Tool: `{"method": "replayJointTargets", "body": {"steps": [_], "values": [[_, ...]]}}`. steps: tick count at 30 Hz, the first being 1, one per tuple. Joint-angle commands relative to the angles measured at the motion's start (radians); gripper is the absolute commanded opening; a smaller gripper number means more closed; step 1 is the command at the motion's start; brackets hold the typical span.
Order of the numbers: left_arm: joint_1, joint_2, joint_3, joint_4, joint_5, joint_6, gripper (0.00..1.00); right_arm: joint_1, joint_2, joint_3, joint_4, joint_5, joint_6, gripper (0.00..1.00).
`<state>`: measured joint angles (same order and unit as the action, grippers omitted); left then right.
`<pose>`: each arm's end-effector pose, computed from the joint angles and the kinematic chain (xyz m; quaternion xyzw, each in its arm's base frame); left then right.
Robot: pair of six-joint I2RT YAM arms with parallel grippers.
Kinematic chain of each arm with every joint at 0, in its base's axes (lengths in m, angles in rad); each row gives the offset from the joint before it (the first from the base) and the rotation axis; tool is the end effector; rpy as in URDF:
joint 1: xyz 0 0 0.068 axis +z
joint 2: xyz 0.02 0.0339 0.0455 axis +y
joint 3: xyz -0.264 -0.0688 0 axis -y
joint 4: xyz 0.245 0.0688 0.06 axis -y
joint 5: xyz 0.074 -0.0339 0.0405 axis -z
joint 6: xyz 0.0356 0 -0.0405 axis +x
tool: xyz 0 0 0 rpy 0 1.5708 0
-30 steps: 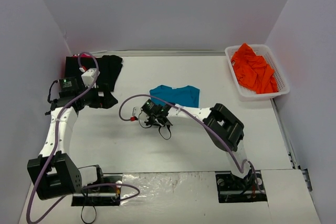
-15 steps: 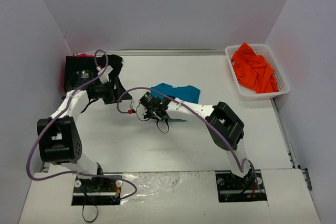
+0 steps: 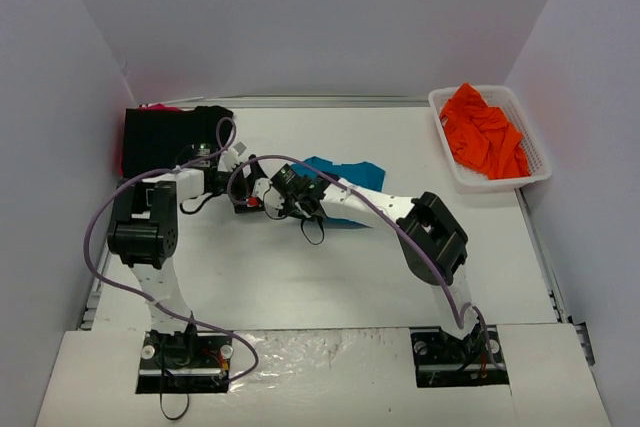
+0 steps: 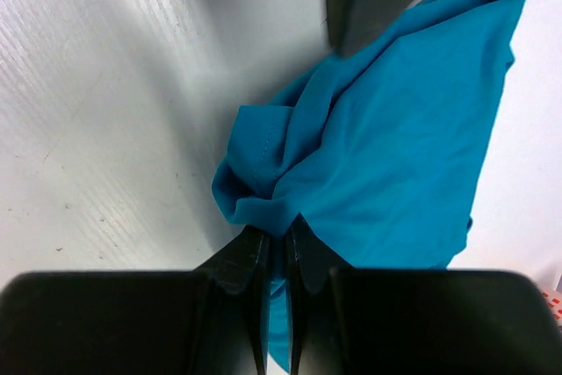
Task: Fold and stack the t-shirts
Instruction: Put the neatly folded tshirt into the corner of the board with the left arm
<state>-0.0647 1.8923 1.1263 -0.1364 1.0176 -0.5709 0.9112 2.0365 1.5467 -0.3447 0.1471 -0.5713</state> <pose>0.3763 -0.0547 0.1646 -0.0519 0.8387 -0.5266 0.1283 0.2838 0.3574 0.2061 -0.6088 0.7042 -0.0069 0.3653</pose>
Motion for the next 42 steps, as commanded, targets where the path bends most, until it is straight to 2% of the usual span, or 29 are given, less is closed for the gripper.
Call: {"method": "replayJointTargets", "body": {"steps": [1, 6, 10, 13, 17, 23, 34, 35, 38, 39, 41, 42], "values": [[-0.026, 0.019, 0.046, 0.072, 0.032, -0.095, 0.94, 0.000, -0.009, 0.061, -0.034, 0.017, 0.002, 0.00], [-0.052, 0.082, 0.040, 0.233, 0.006, -0.243, 0.94, -0.002, 0.016, 0.093, -0.059, -0.009, 0.007, 0.00], [-0.064, 0.113, 0.036, 0.470, 0.007, -0.406, 0.94, 0.000, 0.030, 0.098, -0.071, -0.024, 0.008, 0.00], [-0.098, 0.131, 0.076, 0.430, 0.002, -0.405, 0.94, -0.002, 0.033, 0.093, -0.073, -0.032, 0.007, 0.00], [-0.130, 0.152, 0.063, 0.489, -0.016, -0.444, 0.94, -0.002, 0.040, 0.099, -0.079, -0.037, 0.007, 0.00], [-0.176, 0.202, 0.085, 0.474, -0.004, -0.432, 0.94, -0.002, 0.048, 0.116, -0.089, -0.043, 0.007, 0.00], [-0.198, 0.254, 0.124, 0.423, 0.009, -0.373, 0.95, -0.003, 0.062, 0.124, -0.099, -0.043, 0.005, 0.00], [-0.201, 0.255, 0.125, 0.422, 0.010, -0.371, 0.98, -0.003, 0.062, 0.124, -0.102, -0.043, 0.005, 0.00], [-0.208, 0.260, 0.125, 0.446, 0.021, -0.382, 0.68, -0.003, 0.067, 0.124, -0.103, -0.044, 0.007, 0.00], [-0.210, 0.261, 0.127, 0.452, 0.024, -0.386, 0.49, -0.003, 0.070, 0.124, -0.103, -0.043, 0.007, 0.00], [-0.215, 0.268, 0.132, 0.457, 0.029, -0.389, 0.33, -0.003, 0.073, 0.124, -0.105, -0.046, 0.007, 0.00], [-0.216, 0.272, 0.135, 0.457, 0.033, -0.394, 0.17, -0.002, 0.076, 0.124, -0.105, -0.046, 0.007, 0.00]]}}
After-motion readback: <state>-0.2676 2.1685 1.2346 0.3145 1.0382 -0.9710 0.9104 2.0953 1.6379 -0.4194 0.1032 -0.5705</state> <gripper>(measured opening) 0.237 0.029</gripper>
